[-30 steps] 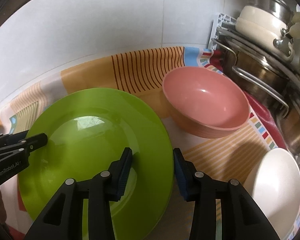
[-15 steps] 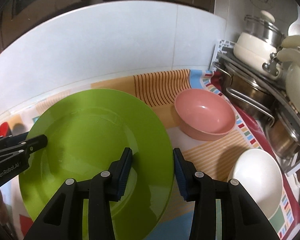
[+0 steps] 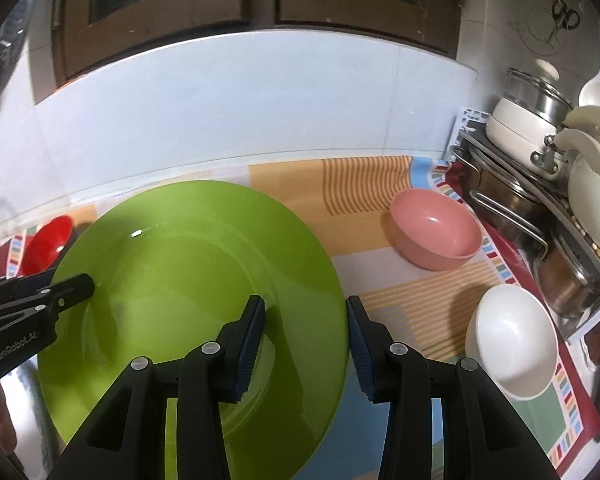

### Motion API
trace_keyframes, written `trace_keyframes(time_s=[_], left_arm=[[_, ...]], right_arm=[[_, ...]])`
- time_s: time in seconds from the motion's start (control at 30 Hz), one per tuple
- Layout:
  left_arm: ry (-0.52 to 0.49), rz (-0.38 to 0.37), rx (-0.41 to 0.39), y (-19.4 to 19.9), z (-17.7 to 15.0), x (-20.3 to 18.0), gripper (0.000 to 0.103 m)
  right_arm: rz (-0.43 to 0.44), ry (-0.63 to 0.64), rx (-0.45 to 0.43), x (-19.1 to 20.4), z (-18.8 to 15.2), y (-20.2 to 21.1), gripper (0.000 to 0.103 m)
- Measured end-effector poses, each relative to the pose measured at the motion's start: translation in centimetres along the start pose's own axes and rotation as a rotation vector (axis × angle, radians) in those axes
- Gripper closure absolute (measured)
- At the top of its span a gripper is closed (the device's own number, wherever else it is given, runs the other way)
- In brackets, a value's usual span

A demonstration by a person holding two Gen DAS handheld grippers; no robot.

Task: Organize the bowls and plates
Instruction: 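Lift the green plate with both grippers and carry it over the blue-and-white plates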

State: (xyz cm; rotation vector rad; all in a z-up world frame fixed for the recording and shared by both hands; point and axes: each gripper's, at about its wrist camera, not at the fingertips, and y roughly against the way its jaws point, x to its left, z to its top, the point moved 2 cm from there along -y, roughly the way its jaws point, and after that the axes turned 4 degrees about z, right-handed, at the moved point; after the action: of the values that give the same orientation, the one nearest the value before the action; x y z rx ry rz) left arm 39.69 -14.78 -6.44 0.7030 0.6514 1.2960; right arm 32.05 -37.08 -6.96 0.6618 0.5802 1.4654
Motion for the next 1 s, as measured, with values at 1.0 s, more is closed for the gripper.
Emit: trace_keyframes(time_s=[1.0], left_arm=[[0.102, 0.082, -0.001, 8.6, -9.1, 14.0, 0.065]], right_arm=[[0.083, 0.096, 0.009, 15.2, -5.6, 6.6, 0.061]])
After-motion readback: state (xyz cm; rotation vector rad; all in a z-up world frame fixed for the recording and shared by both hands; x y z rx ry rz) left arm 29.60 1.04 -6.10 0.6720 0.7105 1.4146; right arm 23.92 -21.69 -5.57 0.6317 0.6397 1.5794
